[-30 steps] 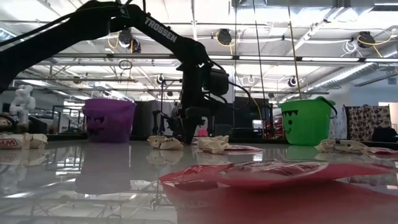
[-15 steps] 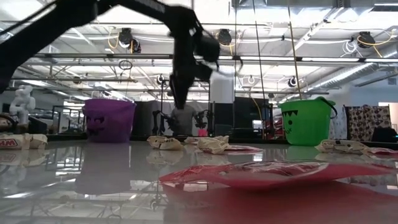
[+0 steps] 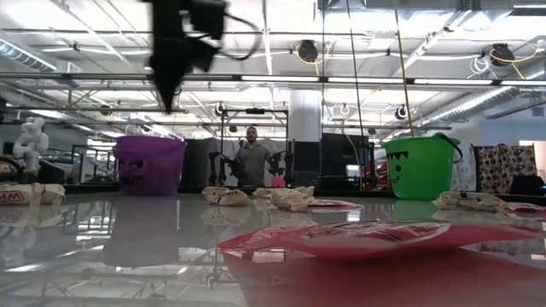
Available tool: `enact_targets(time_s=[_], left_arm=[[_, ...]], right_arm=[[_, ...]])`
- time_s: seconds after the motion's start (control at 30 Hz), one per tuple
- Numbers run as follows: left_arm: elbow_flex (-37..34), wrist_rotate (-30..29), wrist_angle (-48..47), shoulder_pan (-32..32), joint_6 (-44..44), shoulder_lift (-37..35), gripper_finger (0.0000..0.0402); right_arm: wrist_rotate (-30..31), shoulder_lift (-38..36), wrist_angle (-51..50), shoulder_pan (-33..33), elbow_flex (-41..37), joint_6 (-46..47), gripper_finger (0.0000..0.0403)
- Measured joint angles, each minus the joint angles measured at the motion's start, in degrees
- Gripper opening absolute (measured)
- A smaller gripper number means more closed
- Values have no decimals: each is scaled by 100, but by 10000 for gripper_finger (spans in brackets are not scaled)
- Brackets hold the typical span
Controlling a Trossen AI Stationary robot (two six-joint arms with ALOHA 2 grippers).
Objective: Sort candy by brand, put in halloween buckets
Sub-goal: Put the red candy into the bottom violet bucket
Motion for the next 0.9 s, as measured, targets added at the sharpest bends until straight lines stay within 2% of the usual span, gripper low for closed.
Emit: enact_targets(time_s=[0.1, 0.2, 0.3, 0.4, 0.63, 0.77, 0.9], left_arm=[[-1252, 342, 546, -225, -769, -938, 111], [-2192, 891, 1036, -709, -1585, -1732, 111], [-2742, 1307, 1098, -1450, -2223, -2323, 111], [-3046, 1362, 1018, -2372, -3109, -2691, 111], [-3492, 1223, 934, -4231, -5238, -2774, 111], [-3905, 837, 944, -4796, -5929, -2632, 111], [-4323, 616, 1203, -5083, -6217, -2492, 111]], right_arm=[[261, 0, -348, -130, 0, 55, 155], [273, 0, -569, -317, -1, -51, 155], [171, 2, -614, -496, -1, -378, 155], [157, 2, -619, -646, 0, -702, 155], [13, 2, -620, -961, -1, -1414, 155], [-114, 4, -627, -1107, -1, -1642, 155], [-364, 4, -625, -1222, -1, -1794, 155]])
